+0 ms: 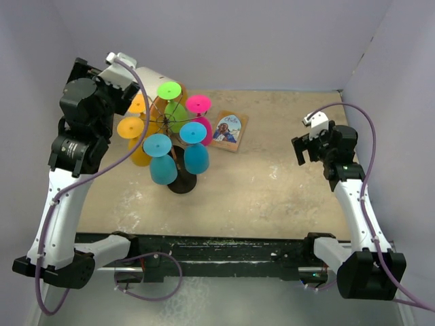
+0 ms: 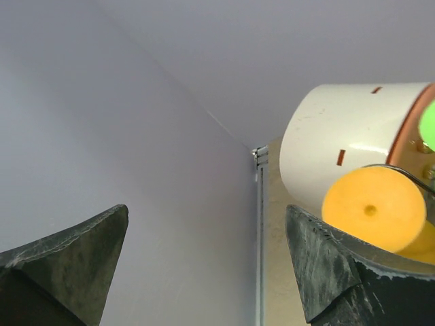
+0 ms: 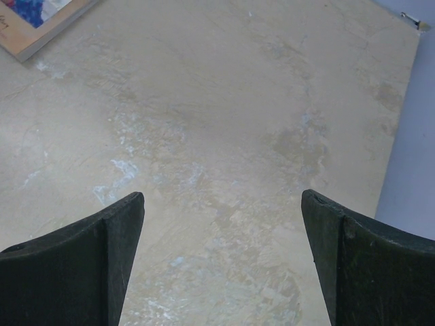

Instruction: Place the wine glass upside down on the wine glass rack

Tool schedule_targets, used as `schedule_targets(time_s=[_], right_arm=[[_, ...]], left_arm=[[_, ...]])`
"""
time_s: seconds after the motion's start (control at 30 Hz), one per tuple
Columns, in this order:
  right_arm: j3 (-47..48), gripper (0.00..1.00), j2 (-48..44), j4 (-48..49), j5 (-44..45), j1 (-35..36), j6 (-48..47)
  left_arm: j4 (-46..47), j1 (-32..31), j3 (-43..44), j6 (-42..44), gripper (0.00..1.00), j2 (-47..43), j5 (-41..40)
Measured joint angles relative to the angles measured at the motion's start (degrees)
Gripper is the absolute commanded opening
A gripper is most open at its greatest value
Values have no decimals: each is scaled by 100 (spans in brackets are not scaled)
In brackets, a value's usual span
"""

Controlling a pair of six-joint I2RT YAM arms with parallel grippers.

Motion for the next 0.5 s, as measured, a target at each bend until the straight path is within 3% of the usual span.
schedule_targets(time_s=[0.5], right_arm=[[1019,100,719,350,745,-7,544]], left_arm=[[568,1239,-887,-1537,99,-474,-107]])
